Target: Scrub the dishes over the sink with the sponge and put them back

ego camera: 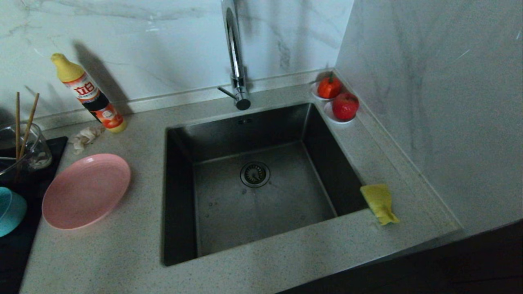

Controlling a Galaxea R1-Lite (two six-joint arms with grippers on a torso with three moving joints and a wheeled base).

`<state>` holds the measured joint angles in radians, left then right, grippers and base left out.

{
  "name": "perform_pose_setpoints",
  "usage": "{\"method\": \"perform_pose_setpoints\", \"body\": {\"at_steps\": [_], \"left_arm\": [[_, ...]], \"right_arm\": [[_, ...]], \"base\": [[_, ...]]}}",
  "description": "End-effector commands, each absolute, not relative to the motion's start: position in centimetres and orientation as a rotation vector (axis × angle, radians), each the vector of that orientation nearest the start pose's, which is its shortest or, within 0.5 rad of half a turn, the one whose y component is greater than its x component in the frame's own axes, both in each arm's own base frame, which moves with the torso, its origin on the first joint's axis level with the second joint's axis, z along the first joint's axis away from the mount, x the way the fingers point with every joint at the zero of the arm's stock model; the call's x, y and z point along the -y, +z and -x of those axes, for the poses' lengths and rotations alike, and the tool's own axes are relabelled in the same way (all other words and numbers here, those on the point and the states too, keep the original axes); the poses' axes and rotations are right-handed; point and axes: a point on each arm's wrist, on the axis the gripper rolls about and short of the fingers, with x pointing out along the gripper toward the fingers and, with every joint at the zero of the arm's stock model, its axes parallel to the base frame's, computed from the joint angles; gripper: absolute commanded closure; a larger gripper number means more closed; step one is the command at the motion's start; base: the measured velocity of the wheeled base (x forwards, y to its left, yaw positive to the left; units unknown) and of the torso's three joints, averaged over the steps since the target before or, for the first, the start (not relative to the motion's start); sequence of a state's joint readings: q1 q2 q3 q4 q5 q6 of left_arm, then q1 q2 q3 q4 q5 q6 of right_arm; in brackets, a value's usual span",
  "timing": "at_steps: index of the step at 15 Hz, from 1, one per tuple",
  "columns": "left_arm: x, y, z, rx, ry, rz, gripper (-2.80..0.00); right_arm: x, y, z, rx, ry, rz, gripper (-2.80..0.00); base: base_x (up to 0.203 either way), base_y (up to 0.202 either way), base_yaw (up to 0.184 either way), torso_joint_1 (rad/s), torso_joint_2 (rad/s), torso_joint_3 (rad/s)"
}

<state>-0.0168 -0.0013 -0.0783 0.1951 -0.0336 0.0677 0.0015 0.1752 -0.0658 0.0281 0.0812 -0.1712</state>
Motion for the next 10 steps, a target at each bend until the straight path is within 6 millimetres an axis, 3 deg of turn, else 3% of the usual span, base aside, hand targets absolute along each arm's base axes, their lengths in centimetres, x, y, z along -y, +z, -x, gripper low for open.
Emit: {"method": "perform_pose_setpoints", "body": {"at_steps": [1, 4, 10], "left_arm": [[0.02, 7.67, 3.02, -0.113, -0.054, -0.066, 0.0], [0.03, 7.66, 3.03, -0.112, -0.055, -0.067, 0.0], [0.02, 7.67, 3.03, -0.112, -0.054, -0.066, 0.0]], "right_arm": [[-0.08, 8.43, 2.23, -0.046, 0.033, 0.165, 0.0], [-0.04, 7.57, 2.37, -0.021, 0.013, 0.111, 0.0], [-0.04, 7.66, 2.28, 0.007, 0.017, 0.091, 0.0]], "base": [[0.0, 0.0, 0.0, 0.0, 0.0, 0.0], [0.0, 0.0, 0.0, 0.0, 0.0, 0.0], [0.0, 0.0, 0.0, 0.0, 0.0, 0.0]]}}
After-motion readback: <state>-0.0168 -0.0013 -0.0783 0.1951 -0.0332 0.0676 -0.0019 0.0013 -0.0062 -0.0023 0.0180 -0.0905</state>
